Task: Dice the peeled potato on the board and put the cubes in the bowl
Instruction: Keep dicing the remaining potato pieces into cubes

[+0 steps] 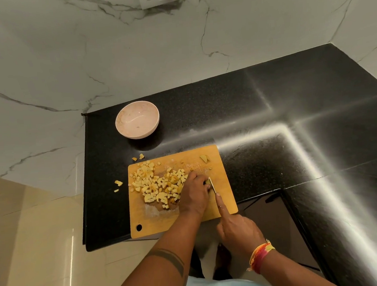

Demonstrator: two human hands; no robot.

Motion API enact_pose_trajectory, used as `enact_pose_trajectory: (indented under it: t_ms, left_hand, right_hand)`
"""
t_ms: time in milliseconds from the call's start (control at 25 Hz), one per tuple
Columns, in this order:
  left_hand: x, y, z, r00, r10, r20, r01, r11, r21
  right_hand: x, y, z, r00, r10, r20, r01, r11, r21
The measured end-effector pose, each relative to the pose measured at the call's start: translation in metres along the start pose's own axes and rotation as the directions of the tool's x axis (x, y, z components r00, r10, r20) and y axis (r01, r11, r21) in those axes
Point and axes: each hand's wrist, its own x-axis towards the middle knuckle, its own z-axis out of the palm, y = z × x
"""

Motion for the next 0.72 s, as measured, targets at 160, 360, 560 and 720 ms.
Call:
enact_pose_trajectory:
  t_ms: [160,360,560,720]
  left_hand:
    - [0.002,-0.002,0.002,0.999,-0.038,-0.004,0.038,0.999,-0.014]
    - [0.001,-0.003,0.004,0.998,-0.066,-0.009,0.065,0.997,-0.039]
    - [0.001,-0.001,0.003,0.992,-0.119,-0.049,0.115,0.991,-0.068]
    - [0.002,0.0,0.003,0.991,-0.126,-0.045,0.122,0.988,-0.094]
  right_hand:
    - [-0.016,0.007,0.007,1.0,-0.006,0.024,0.006,1.0,-0.011]
    - [-0.026,0.011,0.008,1.0,-0.009,0.004,0.009,0.999,0.044]
    - [-0.009,0.007,-0.003,0.997,0.002,-0.071,0.004,0.996,0.086]
    - [0.011,-0.001,-0.007,0.999,-0.015,-0.043,0.018,0.998,0.063]
